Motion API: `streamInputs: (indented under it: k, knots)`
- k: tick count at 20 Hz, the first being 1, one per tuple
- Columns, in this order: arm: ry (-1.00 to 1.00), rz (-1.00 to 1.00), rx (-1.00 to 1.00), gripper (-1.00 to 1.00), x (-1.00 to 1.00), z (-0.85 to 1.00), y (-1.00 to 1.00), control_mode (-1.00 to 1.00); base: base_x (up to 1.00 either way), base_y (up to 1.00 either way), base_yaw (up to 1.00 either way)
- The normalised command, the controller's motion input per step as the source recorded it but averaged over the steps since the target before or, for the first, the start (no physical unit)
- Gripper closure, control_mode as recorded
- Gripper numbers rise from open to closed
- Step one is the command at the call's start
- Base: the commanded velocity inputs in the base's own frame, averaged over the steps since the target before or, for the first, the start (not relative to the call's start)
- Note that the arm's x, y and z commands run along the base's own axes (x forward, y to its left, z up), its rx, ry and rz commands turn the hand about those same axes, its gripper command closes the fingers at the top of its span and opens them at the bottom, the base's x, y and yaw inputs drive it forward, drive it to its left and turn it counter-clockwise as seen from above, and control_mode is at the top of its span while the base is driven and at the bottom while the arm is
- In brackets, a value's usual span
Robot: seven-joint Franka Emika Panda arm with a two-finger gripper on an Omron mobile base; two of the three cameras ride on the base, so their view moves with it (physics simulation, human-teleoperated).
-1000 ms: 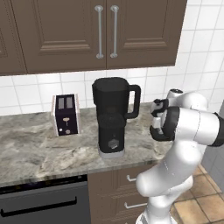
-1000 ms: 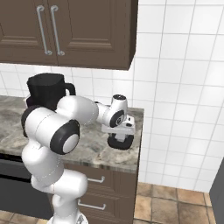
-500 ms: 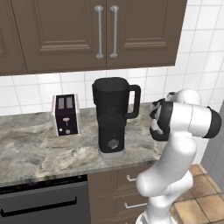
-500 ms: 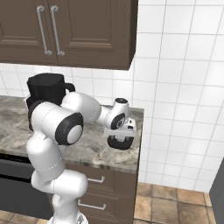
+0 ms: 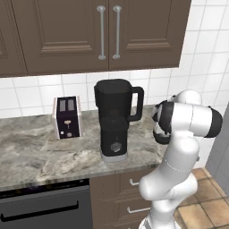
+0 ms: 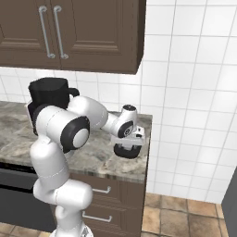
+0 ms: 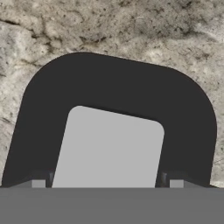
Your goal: Open the blender lid, put the tangerine in the blender, close the lid, and start the blender.
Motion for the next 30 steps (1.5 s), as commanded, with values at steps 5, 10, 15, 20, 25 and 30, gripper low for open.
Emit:
streamInputs:
  k: [5,10,15,20,25,30]
  knots:
    - [0.00,0.00,0.00,1.00,0.06,-0.19,0.00,-1.00,0.00,0.00,0.00]
    - [0.00,0.00,0.00,1.00,0.00,-0.29,0.04,-1.00,0.00,0.00,0.00]
    - [0.00,0.00,0.00,1.00,0.00,-0.06,0.13,-1.00,0.00,0.00,0.00]
    - [0.00,0.00,0.00,1.00,0.00,0.11,0.02,-1.00,0.00,0.00,0.00]
    - [0.00,0.00,0.00,1.00,-0.07,0.55,0.00,-1.00,0.00,0.00,0.00]
    - [-0.09,0.00,0.00,1.00,-0.35,0.94,-0.03,-1.00,0.00,0.00,0.00]
